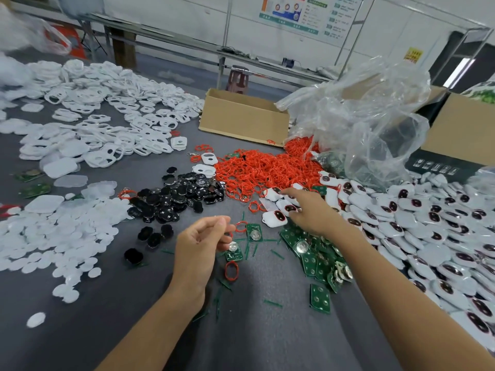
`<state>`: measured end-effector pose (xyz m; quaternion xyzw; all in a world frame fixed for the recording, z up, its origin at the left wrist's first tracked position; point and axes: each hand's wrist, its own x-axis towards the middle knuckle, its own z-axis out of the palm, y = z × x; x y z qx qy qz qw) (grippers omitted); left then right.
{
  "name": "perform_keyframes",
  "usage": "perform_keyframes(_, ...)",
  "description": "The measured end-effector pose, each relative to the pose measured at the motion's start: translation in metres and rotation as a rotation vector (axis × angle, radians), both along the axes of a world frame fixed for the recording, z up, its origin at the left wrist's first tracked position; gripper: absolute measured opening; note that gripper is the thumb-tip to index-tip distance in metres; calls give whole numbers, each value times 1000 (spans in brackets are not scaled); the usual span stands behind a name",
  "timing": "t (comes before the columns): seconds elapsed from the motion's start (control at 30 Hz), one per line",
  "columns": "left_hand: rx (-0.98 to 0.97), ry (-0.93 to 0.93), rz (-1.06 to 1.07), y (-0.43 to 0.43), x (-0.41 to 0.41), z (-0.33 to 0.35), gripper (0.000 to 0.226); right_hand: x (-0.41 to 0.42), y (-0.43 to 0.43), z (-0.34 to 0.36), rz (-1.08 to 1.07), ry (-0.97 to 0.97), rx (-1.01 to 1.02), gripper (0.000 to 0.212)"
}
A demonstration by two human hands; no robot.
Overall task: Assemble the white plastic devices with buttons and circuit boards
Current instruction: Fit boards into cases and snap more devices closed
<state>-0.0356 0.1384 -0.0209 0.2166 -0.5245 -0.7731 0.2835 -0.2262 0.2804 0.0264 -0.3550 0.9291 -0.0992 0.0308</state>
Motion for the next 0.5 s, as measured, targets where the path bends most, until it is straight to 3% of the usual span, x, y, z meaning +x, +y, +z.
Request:
perform_keyframes(0.13, 4, -5, 3, -1, -1, -1, 15, -15, -24, -1, 66, 25, 159, 46)
perform_keyframes(0.33, 10, 6, 4, -1, -2, -3, 14, -30, -24, 12, -37, -177, 68, 50)
perform_keyframes(0.5, 10, 10, 12, 0, -3, -3, 15, -31, -33, 17, -54, -199, 206, 50)
